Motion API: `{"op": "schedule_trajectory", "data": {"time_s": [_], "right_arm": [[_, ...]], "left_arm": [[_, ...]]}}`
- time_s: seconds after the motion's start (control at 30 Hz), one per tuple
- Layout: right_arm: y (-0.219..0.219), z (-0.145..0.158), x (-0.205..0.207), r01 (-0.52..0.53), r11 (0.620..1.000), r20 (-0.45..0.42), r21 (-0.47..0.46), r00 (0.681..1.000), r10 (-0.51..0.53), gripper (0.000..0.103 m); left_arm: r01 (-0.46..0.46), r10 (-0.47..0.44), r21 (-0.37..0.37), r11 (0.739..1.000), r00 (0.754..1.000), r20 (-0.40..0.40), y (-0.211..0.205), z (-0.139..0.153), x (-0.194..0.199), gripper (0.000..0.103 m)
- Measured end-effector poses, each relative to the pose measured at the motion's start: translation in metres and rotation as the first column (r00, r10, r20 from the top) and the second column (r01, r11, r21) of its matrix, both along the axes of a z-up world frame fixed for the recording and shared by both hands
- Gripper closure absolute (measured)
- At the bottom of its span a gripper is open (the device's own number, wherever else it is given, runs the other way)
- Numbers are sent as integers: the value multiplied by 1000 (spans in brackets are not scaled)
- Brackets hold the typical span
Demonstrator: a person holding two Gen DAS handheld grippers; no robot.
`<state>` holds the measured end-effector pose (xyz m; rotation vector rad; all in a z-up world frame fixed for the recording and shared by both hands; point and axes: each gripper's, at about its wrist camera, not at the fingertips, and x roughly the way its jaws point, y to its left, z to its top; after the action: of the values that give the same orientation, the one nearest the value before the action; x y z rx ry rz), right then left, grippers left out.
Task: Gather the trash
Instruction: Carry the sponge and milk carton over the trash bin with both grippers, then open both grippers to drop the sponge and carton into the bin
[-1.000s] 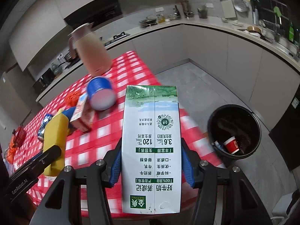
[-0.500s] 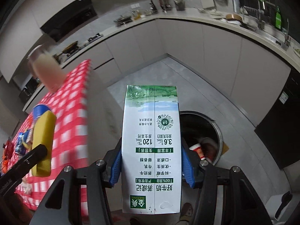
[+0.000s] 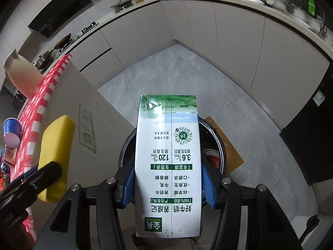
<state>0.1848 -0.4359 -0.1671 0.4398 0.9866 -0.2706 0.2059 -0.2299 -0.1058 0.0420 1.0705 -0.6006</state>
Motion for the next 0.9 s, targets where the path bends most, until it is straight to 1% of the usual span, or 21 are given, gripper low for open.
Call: {"op": "schedule_trajectory", "data": {"time_s": [0.13,0.23,0.27,0.33,0.37,0.4,0.43,0.47,0.57,0.7,0.9], "right_arm": [[-13,-12,10,-20,1000,-16,14,1000,21,46],[-21,-24,17,-37,999,-34,28,999,38,46],[-23,-29,18,-43,999,-42,29,998,44,46],[-27,-37,22,-57,998,-55,30,997,58,46],[-28,-41,24,-60,998,-70,21,996,61,40],[-29,-43,24,-56,998,-76,13,995,57,29],[-31,-44,22,-49,999,-71,9,996,50,26],[-34,-43,21,-43,999,-65,11,997,44,26],[-40,-35,16,-24,1000,-39,2,999,25,26],[-42,-16,7,-4,1000,11,-22,1000,4,26],[-30,11,1,-16,999,62,-29,998,18,26]], "left_arm": [[0,0,22,1000,1000,-17,-14,-13,5,52],[5,-3,36,999,999,-40,-21,-23,8,50],[4,-2,42,999,999,-49,-24,-27,9,46],[-4,8,62,998,998,-63,-28,-34,10,42],[-9,13,71,997,998,-65,-31,-36,12,39],[-18,23,85,996,998,-65,-32,-37,12,35],[-28,34,93,995,998,-61,-32,-36,13,33],[-40,45,91,995,998,-54,-32,-34,14,30],[-56,57,73,996,998,-22,-30,-23,16,30],[-54,53,43,998,998,16,-27,-5,13,30],[-73,71,14,997,995,69,-3,31,3,30]]}}
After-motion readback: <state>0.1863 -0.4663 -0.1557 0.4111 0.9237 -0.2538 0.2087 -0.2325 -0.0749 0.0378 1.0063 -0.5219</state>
